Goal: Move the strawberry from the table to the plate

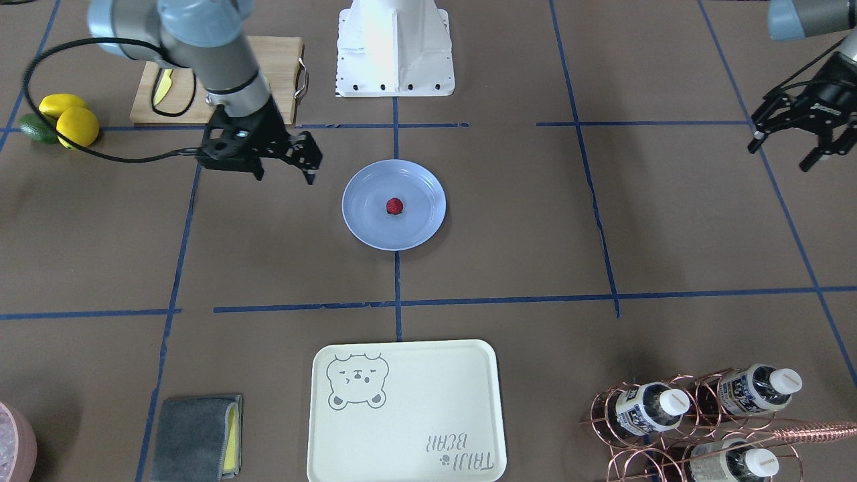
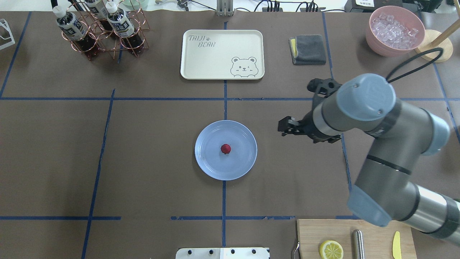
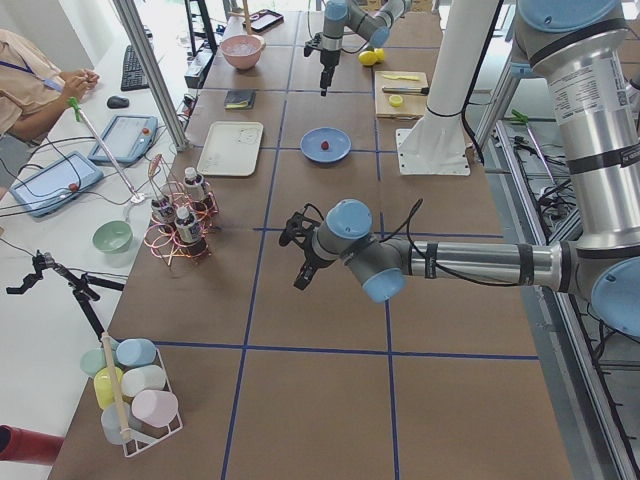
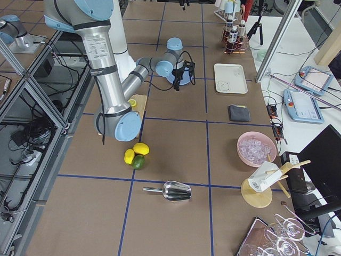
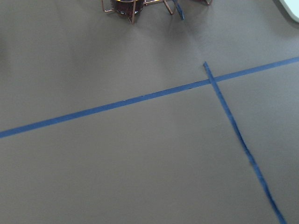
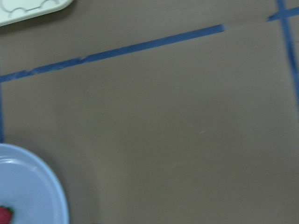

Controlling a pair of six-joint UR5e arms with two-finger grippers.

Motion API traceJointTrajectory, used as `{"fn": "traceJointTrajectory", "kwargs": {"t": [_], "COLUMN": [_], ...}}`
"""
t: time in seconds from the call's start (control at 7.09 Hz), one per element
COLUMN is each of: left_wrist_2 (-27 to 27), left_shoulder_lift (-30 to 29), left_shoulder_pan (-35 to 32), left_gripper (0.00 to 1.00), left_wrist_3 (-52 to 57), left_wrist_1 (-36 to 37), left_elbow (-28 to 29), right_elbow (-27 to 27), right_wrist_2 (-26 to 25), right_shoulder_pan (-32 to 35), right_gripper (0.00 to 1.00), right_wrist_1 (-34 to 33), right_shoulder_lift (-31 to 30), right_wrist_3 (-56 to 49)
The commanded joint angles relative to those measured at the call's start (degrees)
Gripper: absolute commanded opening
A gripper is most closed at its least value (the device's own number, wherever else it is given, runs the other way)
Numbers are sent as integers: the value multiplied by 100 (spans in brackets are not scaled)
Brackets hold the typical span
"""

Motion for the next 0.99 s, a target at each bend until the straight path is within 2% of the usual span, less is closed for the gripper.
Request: {"fn": "traceJointTrajectory", "kwargs": {"t": [0.0,0.14,0.28,0.56,0.71,0.85], "left_wrist_2": [-271,-288,-288,-288,-280,-332], "left_shoulder_lift": [-61,-61,-201,-1032,-1376,-1301], "left_shoulder_pan": [-883,-1120,-1436,-1790,-1843,-1861], "left_gripper": [100,100,100,100,100,100], "left_wrist_3": [1214,1627,2344,2982,3010,3002], "left_wrist_1": [82,536,1271,3412,4232,4379], "left_elbow": [548,541,515,365,347,312], "right_elbow": [117,-84,-452,-1304,-1552,-1511], "right_wrist_2": [1001,1696,2077,2291,2466,2476], "right_shoulder_pan": [1327,2196,3049,4500,5160,5410], "right_gripper": [100,100,100,100,100,100], "right_wrist_1": [1123,1173,1121,1033,467,-348], "right_shoulder_lift": [-1625,-1953,-2157,-2343,-2326,-2256], "right_wrist_3": [-1460,-2512,-3732,-6105,-7422,-8427]}}
